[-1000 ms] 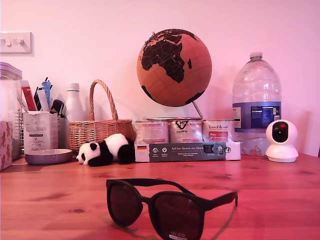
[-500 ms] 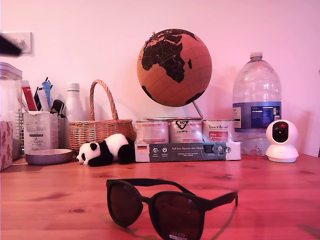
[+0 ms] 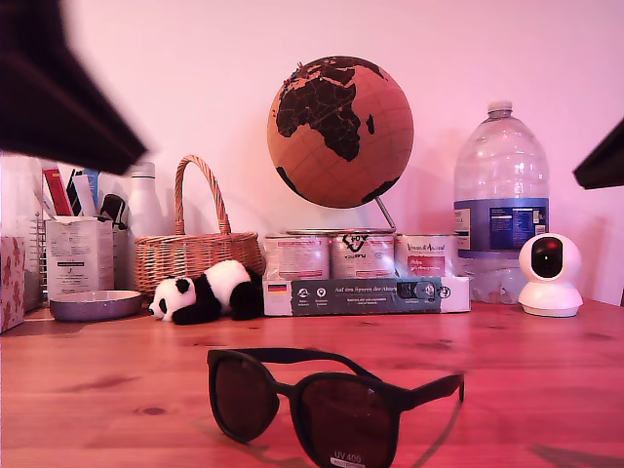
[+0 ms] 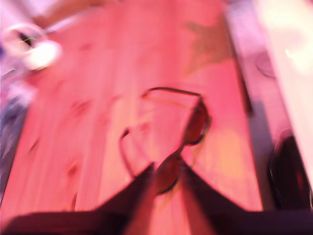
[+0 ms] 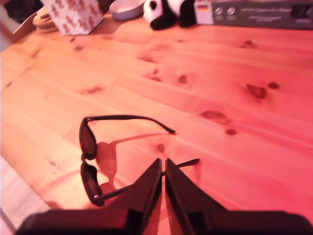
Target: Pick up the sunglasses and close them, then place them back on the table
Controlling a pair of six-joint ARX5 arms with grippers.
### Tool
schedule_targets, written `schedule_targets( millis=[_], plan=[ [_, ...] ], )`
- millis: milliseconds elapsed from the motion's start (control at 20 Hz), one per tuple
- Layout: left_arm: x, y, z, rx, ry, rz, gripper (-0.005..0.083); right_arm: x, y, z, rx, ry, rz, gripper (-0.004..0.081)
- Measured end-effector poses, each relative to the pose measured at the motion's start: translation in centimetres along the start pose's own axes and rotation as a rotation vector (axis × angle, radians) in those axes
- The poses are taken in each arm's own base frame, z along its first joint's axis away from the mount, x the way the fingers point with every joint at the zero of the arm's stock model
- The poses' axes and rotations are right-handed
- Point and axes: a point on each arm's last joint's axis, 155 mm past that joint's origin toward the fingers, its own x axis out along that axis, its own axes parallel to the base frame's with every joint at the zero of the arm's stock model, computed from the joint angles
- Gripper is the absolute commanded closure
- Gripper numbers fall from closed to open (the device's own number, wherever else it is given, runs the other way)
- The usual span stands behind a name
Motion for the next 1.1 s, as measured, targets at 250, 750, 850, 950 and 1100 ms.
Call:
schedule_targets(
  millis=[250,750,850,950,1100],
  plan=[
    [2.8,-0.2,1.5,0.12,0.057,-0.096,0.0485,0.1,0.2,0.5,-0.01,-0.018,0.006,0.0747],
    [8.1,0.5,-0.4,0.163,0.256,-0.319,0.0485,0.1,0.2,0.5,-0.01,-0.019,0.006,0.0747],
    [9.1,0.2,-1.3,0.163,0.288,-0.356,0.0485,0.1,0.2,0.6,-0.011,-0.02,0.006,0.0747],
    [10.0,-0.7,-2.7,0.148,0.335,-0.403,0.0485,0.1,0.2,0.9,-0.015,-0.033,0.008,0.0747],
    [11.2,-1.4,-4.0,0.132,0.369,-0.448,0.0485,0.1,0.2,1.1,-0.018,-0.04,0.008,0.0747]
  ],
)
